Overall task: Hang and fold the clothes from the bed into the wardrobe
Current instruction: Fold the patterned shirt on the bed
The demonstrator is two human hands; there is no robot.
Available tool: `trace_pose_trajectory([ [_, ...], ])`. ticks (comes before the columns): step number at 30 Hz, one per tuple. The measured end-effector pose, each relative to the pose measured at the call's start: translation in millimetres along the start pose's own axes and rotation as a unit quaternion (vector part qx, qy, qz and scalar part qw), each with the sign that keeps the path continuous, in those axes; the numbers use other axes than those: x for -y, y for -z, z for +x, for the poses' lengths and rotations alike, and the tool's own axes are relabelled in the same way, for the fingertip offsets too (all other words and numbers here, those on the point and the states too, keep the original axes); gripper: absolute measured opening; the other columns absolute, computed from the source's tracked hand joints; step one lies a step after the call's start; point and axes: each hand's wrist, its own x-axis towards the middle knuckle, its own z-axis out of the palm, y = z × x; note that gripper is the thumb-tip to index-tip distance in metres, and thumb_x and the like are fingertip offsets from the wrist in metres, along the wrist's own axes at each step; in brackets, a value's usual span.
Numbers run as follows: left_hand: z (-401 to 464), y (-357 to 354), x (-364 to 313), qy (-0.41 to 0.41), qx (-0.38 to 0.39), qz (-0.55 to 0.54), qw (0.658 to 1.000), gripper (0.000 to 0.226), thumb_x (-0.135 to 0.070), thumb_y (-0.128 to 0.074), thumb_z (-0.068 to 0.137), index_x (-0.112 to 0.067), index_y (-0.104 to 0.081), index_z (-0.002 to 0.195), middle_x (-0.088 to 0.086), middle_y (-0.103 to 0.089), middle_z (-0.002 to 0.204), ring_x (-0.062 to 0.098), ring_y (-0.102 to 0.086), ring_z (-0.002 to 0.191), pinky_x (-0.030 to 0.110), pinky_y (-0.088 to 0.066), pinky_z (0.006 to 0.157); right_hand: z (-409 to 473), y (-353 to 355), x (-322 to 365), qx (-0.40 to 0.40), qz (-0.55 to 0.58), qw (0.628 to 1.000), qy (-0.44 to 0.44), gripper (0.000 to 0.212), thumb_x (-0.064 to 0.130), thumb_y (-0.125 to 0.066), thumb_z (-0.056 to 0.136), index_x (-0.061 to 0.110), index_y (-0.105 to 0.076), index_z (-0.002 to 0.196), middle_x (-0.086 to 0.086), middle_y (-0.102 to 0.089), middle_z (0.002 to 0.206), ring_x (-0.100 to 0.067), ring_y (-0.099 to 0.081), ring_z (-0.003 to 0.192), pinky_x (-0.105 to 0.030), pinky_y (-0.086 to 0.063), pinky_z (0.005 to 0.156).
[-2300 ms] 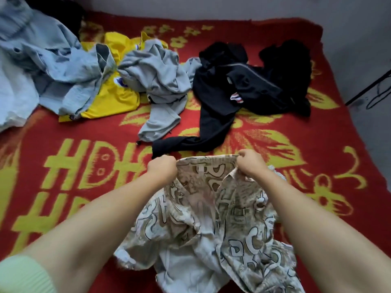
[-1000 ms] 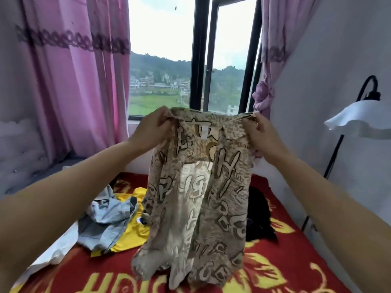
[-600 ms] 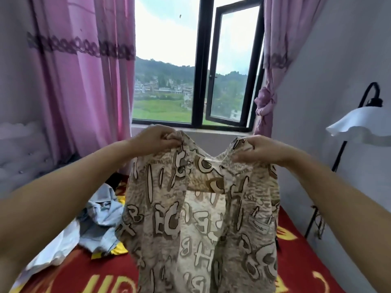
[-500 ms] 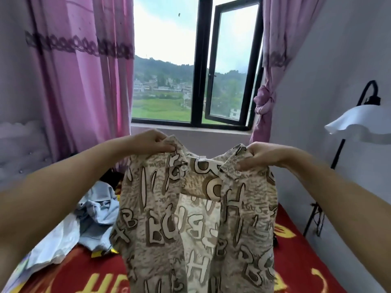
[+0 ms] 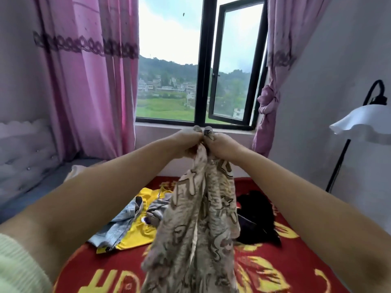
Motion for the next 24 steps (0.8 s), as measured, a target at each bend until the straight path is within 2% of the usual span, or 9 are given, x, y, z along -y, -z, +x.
trace_pose_trajectory([
  [3,-7.8,5.2,-8.3,0.029,0.059,-0.132,0.989,0.014,-0.014,-0.040,0.101,-0.006,-0.052,0.097,0.007,-0.058,0.077,0.010,-0.061,0.049,0.022,-0.051,0.045,-7.9,5.5,-1.7,0.120,0.178,0.977,-0.005,0.046,0.055,-0.041,0.096,0.021,-0.054,0.122,-0.006,-0.067,0.114,-0.023,-0.065,0.104,-0.042,-0.051,0.092],
  [6,-14.9,19.1,-12.2,0.005,0.136,-0.115,0.984,0.011,-0.012,-0.048,0.096,-0.004,-0.055,0.097,0.011,-0.060,0.084,0.016,-0.062,0.068,0.025,-0.057,0.062,-9.2,13.8,-11.7,0.148,0.138,0.979,0.024,0.040,0.046,-0.061,0.089,0.028,-0.051,0.123,-0.004,-0.067,0.114,-0.021,-0.065,0.105,-0.041,-0.053,0.091],
  [9,-14.3,23.1,-9.2,-0.151,0.005,0.155,0.976,0.018,-0.014,-0.059,0.089,-0.007,-0.057,0.106,0.014,-0.065,0.106,0.022,-0.062,0.095,0.032,-0.053,0.081,-7.9,20.9,-19.0,0.091,0.111,0.989,0.045,0.021,0.017,-0.051,0.095,0.025,-0.053,0.114,-0.006,-0.063,0.109,-0.024,-0.061,0.103,-0.036,-0.052,0.089],
  [11,-11.6,27.0,-9.4,-0.285,-0.109,0.366,0.879,0.051,-0.024,-0.070,0.083,-0.013,-0.046,0.127,0.012,-0.051,0.128,0.024,-0.049,0.117,0.036,-0.042,0.099,-11.0,26.8,-22.6,0.072,0.137,0.987,0.048,0.019,0.014,-0.048,0.096,0.028,-0.057,0.103,0.001,-0.063,0.099,-0.014,-0.060,0.093,-0.025,-0.048,0.079],
  [14,-12.2,32.1,-15.3,-0.312,-0.031,0.490,0.813,0.086,-0.037,-0.078,0.075,-0.022,-0.031,0.146,0.000,-0.019,0.156,0.016,-0.011,0.143,0.044,-0.007,0.117,-19.2,31.3,-23.4,0.103,0.162,0.979,0.074,0.032,-0.001,-0.045,0.094,0.026,-0.061,0.090,0.013,-0.066,0.078,0.006,-0.059,0.067,-0.010,-0.044,0.061],
  [16,-10.2,36.4,-19.3,-0.273,0.063,0.459,0.843,0.055,-0.031,-0.077,0.077,-0.021,-0.056,0.127,-0.006,-0.045,0.141,0.009,-0.034,0.133,0.036,-0.023,0.113,-25.2,30.0,-22.9,0.128,0.159,0.975,0.091,0.036,-0.007,-0.043,0.092,0.023,-0.061,0.085,0.020,-0.064,0.065,0.008,-0.056,0.059,-0.010,-0.043,0.058],
  [17,-8.5,37.7,-20.1,-0.249,0.099,0.420,0.867,0.035,-0.024,-0.077,0.078,-0.019,-0.064,0.110,-0.009,-0.063,0.117,0.006,-0.054,0.110,0.024,-0.041,0.099,-27.9,28.3,-23.7,0.130,0.167,0.972,0.098,0.037,-0.008,-0.043,0.091,0.024,-0.061,0.085,0.020,-0.062,0.064,0.007,-0.054,0.059,-0.012,-0.043,0.060],
  [19,-7.9,39.2,-20.0,-0.228,0.121,0.401,0.879,0.017,-0.016,-0.074,0.080,-0.018,-0.063,0.093,-0.016,-0.063,0.082,-0.003,-0.057,0.074,0.005,-0.045,0.068,-34.3,22.2,-29.7,0.106,0.211,0.967,0.098,0.034,-0.007,-0.045,0.090,0.023,-0.061,0.094,0.014,-0.060,0.071,0.001,-0.052,0.061,-0.017,-0.044,0.063],
  [24,-6.9,47.6,-31.9,-0.280,0.083,0.428,0.855,0.027,-0.010,-0.071,0.083,-0.003,-0.061,0.107,-0.002,-0.061,0.094,0.009,-0.055,0.082,0.019,-0.045,0.080,-58.6,-31.9,-81.7,0.104,0.260,0.960,0.029,0.026,0.018,-0.065,0.088,0.029,-0.059,0.110,0.003,-0.067,0.097,0.000,-0.065,0.075,-0.017,-0.052,0.066],
])
